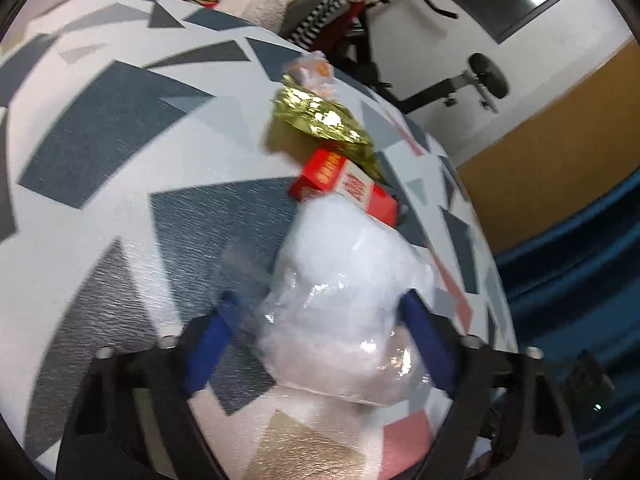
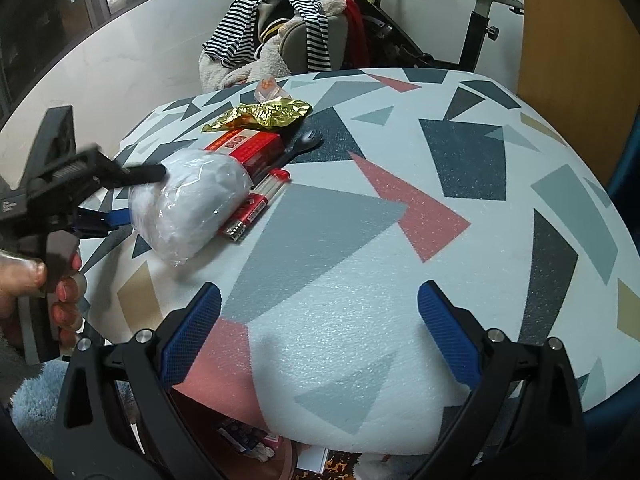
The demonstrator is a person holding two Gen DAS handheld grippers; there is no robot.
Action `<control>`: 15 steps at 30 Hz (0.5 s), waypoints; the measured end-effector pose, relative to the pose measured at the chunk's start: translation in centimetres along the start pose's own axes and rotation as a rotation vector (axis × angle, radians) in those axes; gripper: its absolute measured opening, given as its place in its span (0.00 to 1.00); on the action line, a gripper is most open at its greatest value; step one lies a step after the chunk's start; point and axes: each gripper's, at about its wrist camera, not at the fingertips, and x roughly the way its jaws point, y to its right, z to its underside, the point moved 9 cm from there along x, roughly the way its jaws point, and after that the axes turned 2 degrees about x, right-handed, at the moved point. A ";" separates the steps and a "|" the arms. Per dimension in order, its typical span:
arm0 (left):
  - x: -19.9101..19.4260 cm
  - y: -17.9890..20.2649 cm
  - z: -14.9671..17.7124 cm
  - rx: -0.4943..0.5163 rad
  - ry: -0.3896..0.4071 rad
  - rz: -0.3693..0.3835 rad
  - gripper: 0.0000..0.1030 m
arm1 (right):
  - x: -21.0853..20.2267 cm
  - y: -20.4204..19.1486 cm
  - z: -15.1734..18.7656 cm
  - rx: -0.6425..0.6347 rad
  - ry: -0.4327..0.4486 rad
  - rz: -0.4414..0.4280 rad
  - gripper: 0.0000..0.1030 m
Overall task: Collect trash
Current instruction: 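Grasp the white plastic bag with the left gripper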
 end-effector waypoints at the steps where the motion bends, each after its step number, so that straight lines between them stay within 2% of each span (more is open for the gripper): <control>1: -0.1 0.1 0.0 0.011 0.003 0.010 0.59 | 0.1 0.0 0.0 0.000 -0.002 -0.003 0.94; 3: -0.4 1.0 0.1 0.041 -0.011 0.042 0.41 | 0.1 -0.3 -0.1 -0.004 -0.001 -0.024 0.94; 4: -0.9 1.5 -0.1 0.066 -0.010 0.036 0.36 | 0.1 -0.4 -0.1 -0.006 -0.001 -0.030 0.94; 7: -3.9 4.0 -1.2 0.212 0.059 0.019 0.34 | 0.1 -0.9 -0.7 -0.006 0.002 -0.053 0.94; 9: -6.7 5.3 -2.2 0.271 0.122 0.025 0.34 | 0.2 -1.2 -1.4 0.003 0.003 -0.068 0.88; 13: -10.8 5.6 -3.2 0.330 0.216 -0.032 0.34 | 1.3 -1.9 -2.8 0.046 -0.010 -0.108 0.81; 15: -12.3 5.0 -3.2 0.337 0.242 -0.065 0.34 | 2.4 -2.4 -3.6 0.070 -0.029 -0.123 0.71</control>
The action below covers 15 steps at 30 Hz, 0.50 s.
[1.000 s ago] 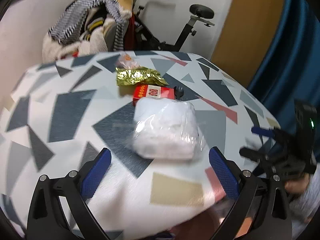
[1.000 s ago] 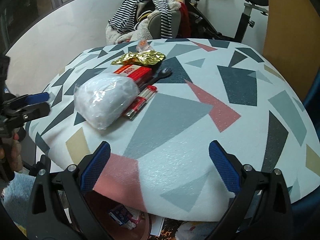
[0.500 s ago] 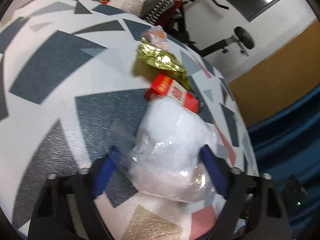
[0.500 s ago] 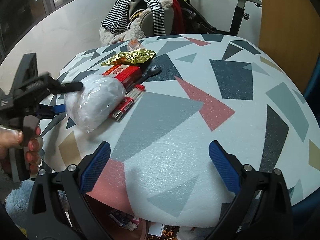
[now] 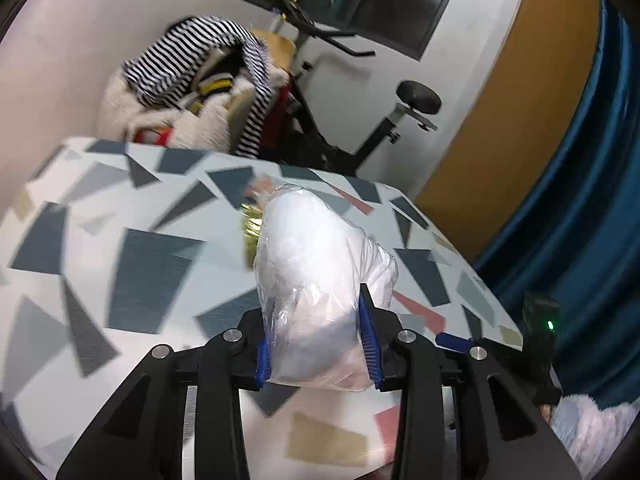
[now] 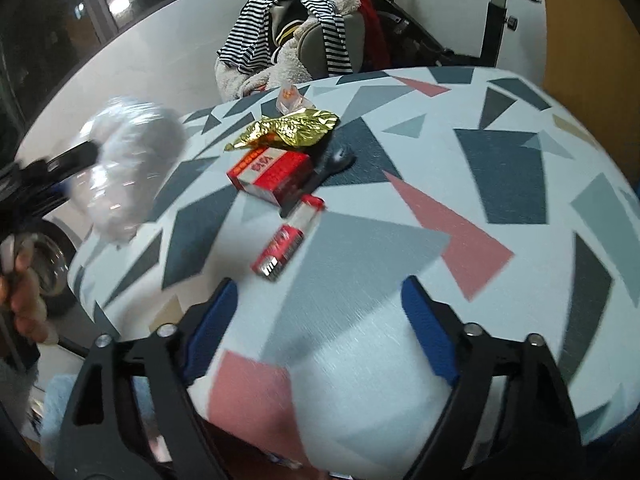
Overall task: Collect trash
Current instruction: 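Grasp the white plastic bag with the left gripper, then grasp the red-and-clear lighter with the right gripper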
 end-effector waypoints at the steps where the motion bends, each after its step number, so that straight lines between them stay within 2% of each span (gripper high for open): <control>1: -0.7 -0.5 0.1 0.000 0.006 -0.017 0.34 | 0.4 -0.2 -0.3 0.007 -0.008 -0.004 0.68; 3: -1.8 -1.4 0.5 -0.004 0.011 -0.044 0.34 | 1.8 -0.9 -0.9 0.023 -0.027 -0.002 0.59; 8: -4.2 -3.9 1.9 -0.063 0.023 -0.085 0.34 | 4.5 -2.1 -1.8 0.029 -0.062 0.041 0.52; 11: -5.2 -4.9 2.5 -0.099 0.023 -0.097 0.34 | 6.0 -2.6 -2.0 0.027 -0.091 0.093 0.46; 15: -6.5 -5.7 3.5 -0.141 0.026 -0.103 0.34 | 7.1 -2.9 -2.3 -0.023 -0.103 0.210 0.37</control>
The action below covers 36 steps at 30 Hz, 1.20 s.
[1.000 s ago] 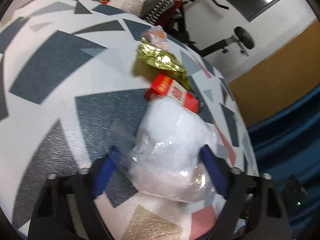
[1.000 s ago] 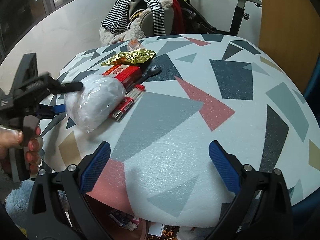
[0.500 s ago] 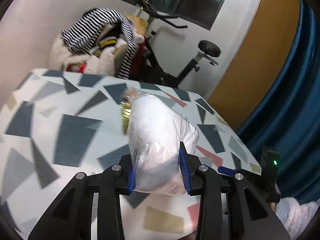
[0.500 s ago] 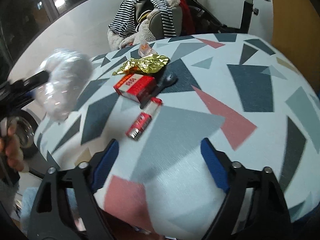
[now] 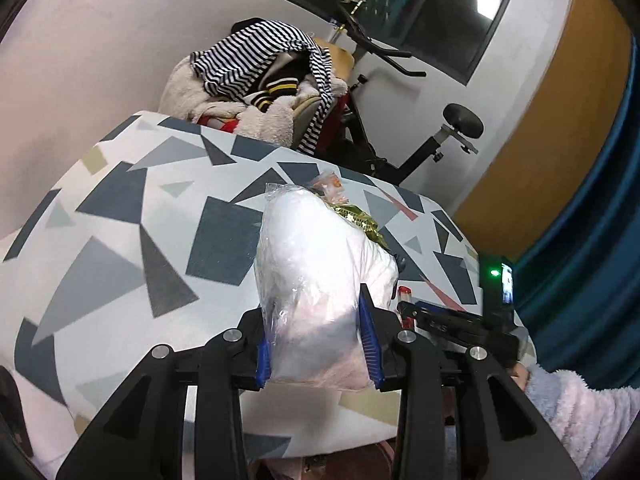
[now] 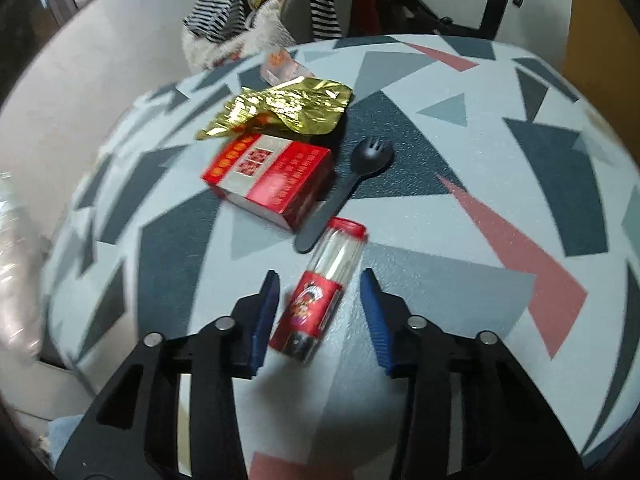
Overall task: Collect trash
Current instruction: 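Grasp the red-and-clear lighter with the right gripper, then carry white bag and lighter over the brown bin and open both grippers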
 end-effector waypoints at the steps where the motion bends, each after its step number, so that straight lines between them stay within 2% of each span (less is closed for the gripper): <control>1: -0.3 -0.1 0.2 -0.004 0.001 0.001 0.34 | 0.1 -0.1 -0.1 -0.009 -0.001 0.015 0.36; 10: -1.3 0.6 1.6 -0.033 -0.008 0.045 0.34 | 0.9 -0.4 -0.2 -0.104 -0.019 0.096 0.35; 15: -2.0 1.6 2.4 0.001 -0.016 0.064 0.34 | 0.2 -0.3 0.6 -0.091 -0.023 0.015 0.27; 18: -2.3 2.1 3.0 0.024 -0.024 0.070 0.34 | -0.4 -0.4 1.0 -0.086 -0.013 -0.009 0.26; 29: -3.1 4.3 6.7 0.131 -0.065 0.080 0.34 | -7.1 -1.5 3.3 -0.136 0.097 -0.110 0.26; 36: -2.7 6.2 10.8 0.192 -0.151 0.122 0.34 | -11.5 -2.2 5.7 -0.132 0.158 -0.163 0.26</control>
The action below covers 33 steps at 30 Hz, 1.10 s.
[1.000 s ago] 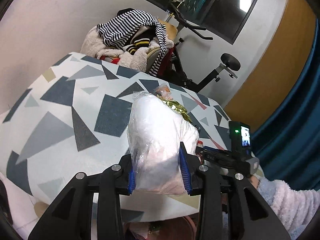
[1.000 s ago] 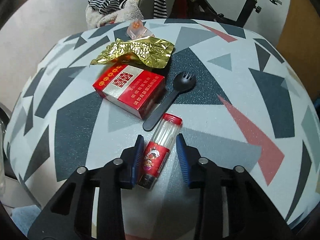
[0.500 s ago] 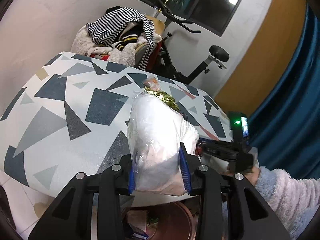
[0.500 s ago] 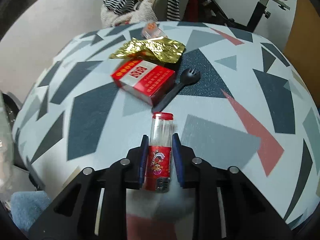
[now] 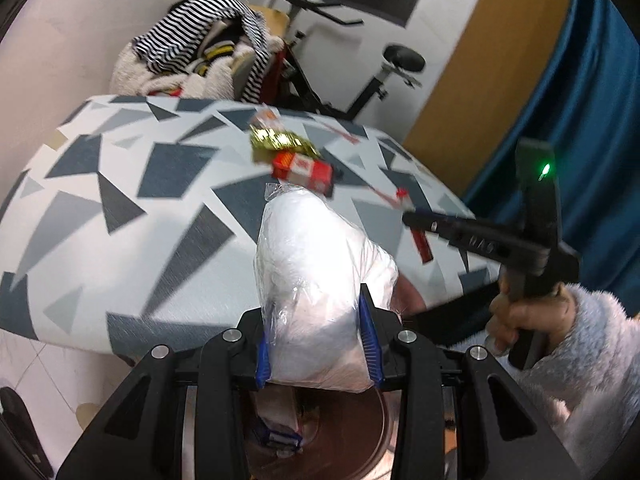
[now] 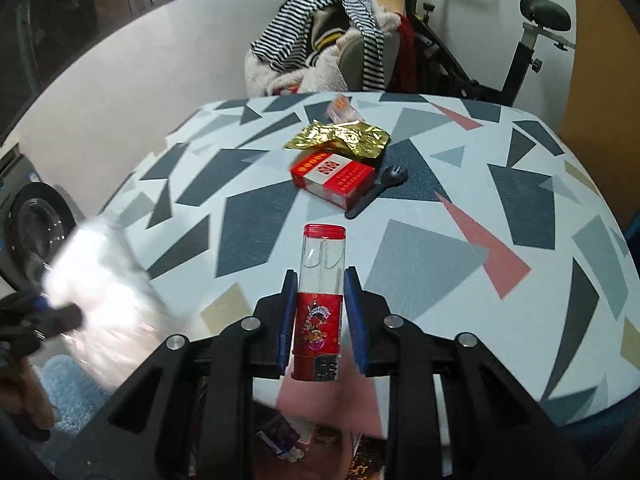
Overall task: Collect trash
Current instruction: 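Carry white bag and lighter over the brown bin and open both grippers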
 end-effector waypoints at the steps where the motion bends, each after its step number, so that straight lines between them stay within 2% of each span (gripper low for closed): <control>1: 0.3 0.4 0.5 0.015 -0.016 0.005 0.35 | -0.4 -0.1 0.2 0.001 0.001 -0.007 0.26; 8: 2.4 2.6 3.5 0.054 -0.100 0.055 0.35 | -2.8 -0.3 2.5 -0.022 0.000 -0.015 0.26; 17: 3.7 4.5 4.6 0.083 -0.138 0.092 0.37 | -4.2 1.6 4.5 0.024 -0.008 0.002 0.26; 20: 4.0 4.5 4.7 0.078 -0.147 0.098 0.43 | -4.4 1.7 4.9 0.022 -0.010 0.001 0.26; 23: 3.6 4.3 4.3 0.063 -0.125 0.106 0.54 | -4.4 1.7 5.3 0.017 -0.017 -0.002 0.26; 25: 3.0 3.9 3.7 0.064 -0.096 0.076 0.66 | -4.4 1.5 5.5 0.013 -0.023 -0.005 0.26; 33: 0.0 0.3 1.3 0.024 0.009 -0.079 0.87 | -3.4 0.1 6.9 -0.017 -0.068 -0.024 0.26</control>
